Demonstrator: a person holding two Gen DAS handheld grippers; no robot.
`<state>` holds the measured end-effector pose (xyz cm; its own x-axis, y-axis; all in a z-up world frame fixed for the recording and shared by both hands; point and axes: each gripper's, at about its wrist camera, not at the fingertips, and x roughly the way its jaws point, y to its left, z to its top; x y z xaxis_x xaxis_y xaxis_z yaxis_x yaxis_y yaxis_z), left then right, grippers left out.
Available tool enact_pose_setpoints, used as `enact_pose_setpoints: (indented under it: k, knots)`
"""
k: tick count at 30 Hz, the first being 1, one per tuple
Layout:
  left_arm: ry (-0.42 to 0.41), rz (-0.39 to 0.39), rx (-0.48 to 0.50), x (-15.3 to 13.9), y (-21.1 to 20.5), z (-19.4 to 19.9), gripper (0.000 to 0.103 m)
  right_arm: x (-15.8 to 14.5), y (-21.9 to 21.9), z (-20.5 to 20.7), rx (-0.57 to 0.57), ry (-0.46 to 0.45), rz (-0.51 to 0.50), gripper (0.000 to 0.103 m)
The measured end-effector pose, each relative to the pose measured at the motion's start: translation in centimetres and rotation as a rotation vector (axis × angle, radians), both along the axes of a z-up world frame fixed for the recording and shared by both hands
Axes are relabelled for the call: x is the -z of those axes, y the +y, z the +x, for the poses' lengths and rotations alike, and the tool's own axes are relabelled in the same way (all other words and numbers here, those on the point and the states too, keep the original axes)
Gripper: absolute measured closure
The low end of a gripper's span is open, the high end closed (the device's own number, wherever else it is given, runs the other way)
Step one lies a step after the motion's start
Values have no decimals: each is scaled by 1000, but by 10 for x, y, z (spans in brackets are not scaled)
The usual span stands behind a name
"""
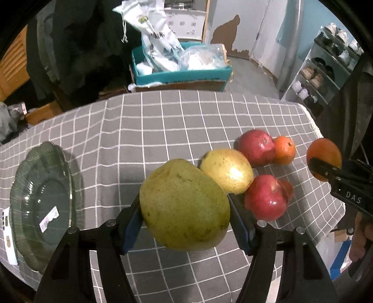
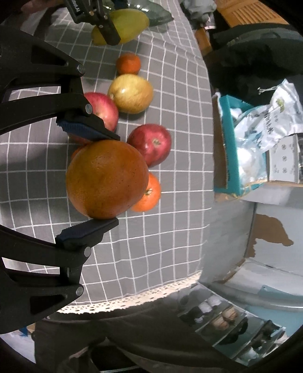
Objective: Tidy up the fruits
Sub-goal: 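Grasp the pear with the left tool while the right tool grasps the orange, then carry the pear and orange over the green bowl with both tools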
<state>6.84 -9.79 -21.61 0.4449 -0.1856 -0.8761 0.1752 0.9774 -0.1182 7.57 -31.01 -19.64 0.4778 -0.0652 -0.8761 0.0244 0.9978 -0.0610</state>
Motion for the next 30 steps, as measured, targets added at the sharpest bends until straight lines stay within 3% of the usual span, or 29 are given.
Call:
enact_pose_setpoints:
  k: [16, 30]
  knots:
    - [-163, -17, -46, -68, 25, -16, 33, -70, 30, -18, -57, -176, 40, 40]
    - [-230, -21, -96, -95, 55, -24, 33, -98, 66, -16, -115, -227, 51, 40]
